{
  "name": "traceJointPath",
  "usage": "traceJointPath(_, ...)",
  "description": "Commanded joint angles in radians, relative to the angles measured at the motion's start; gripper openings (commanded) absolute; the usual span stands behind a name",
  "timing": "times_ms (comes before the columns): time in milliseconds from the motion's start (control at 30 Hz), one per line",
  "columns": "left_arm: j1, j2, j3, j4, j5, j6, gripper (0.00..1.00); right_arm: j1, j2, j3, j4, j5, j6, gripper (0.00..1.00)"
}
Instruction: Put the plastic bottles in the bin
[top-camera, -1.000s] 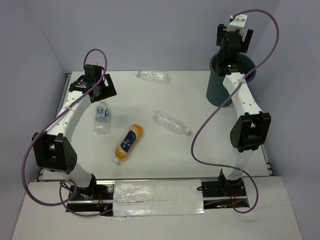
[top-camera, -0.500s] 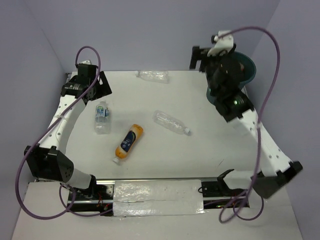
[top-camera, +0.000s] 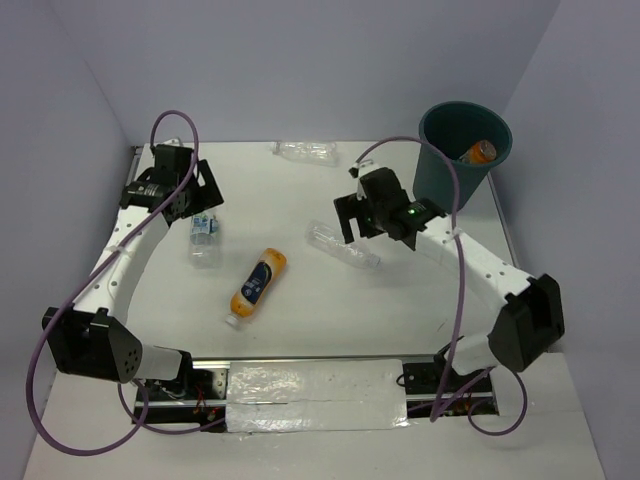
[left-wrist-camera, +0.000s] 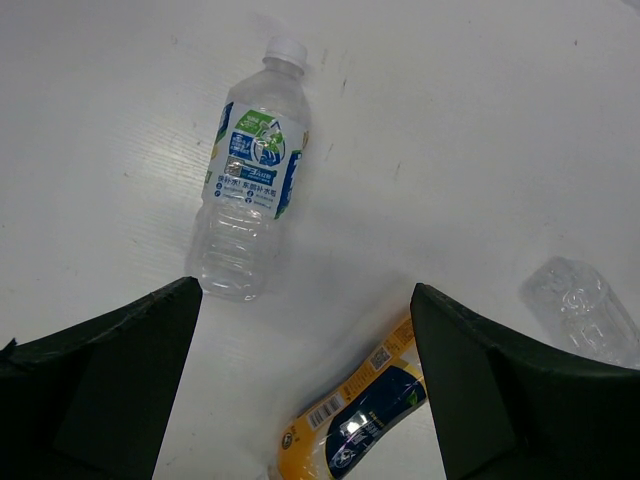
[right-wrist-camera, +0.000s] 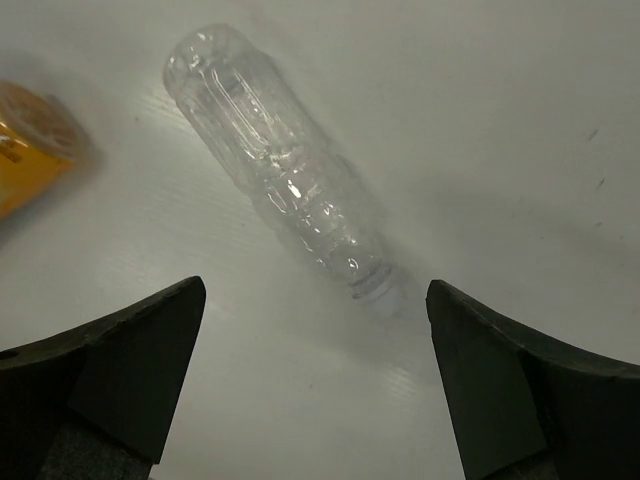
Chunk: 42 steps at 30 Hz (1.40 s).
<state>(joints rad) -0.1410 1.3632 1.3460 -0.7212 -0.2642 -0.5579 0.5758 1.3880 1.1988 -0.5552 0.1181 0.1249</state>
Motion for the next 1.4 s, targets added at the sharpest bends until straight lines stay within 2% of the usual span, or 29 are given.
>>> traceJointPath(0,0.0,-0.026,0.001,0.037,0.017,-0.027,0.99,0.009,0.077,0.041,-0.06,-0.04,-0.025,0.99)
traceJointPath(300,0.0,-0.024,-0.022,0.048,0.056,-0.051,0.99,0.055,0.391,0.214,-0.141,0.069,-0.105,1.0)
traceJointPath(367,-0.002,-0.027,-0.033,0.06,0.053,-0.048,0.99,0.067,0.416,0.226,-0.121,0.116,-0.116,1.0)
traceJointPath(633,0.0,-0.015,-0.047,0.065,0.031,-0.033,0.99,0.07,0.546,0.266,-0.043,0.048,-0.159,0.99)
traceJointPath(700,0.0,-0.007,-0.047,0.065,0.031,-0.03,0.99,0.07,0.588,0.271,-0.025,0.031,-0.15,0.95)
traceJointPath(767,0.0,-0.003,-0.044,0.059,0.029,-0.025,0.99,0.07,0.614,0.271,-0.017,0.019,-0.136,0.86)
traceJointPath(900,0.0,-0.003,-0.042,0.051,0.0,-0.011,0.99,0.07,0.589,0.255,-0.002,0.0,-0.128,0.69)
traceJointPath(933,0.0,-0.003,-0.044,0.054,-0.003,-0.008,0.99,0.07,0.576,0.255,-0.002,0.006,-0.128,0.6)
traceJointPath(1000,0.0,-0.001,-0.047,0.054,-0.01,-0.004,0.99,0.07,0.522,0.268,-0.014,0.026,-0.093,0.52)
traceJointPath(1200,0.0,0.02,-0.041,0.054,-0.01,0.001,0.99,0.047,0.346,0.422,-0.069,0.147,-0.076,0.5)
traceJointPath(1300,0.0,0.028,-0.028,0.057,-0.01,-0.002,0.99,-0.007,0.304,0.562,-0.069,0.213,-0.068,0.52)
traceJointPath(1367,0.0,0.031,-0.018,0.054,-0.001,-0.004,0.99,-0.06,0.287,0.634,-0.013,0.289,-0.059,0.53)
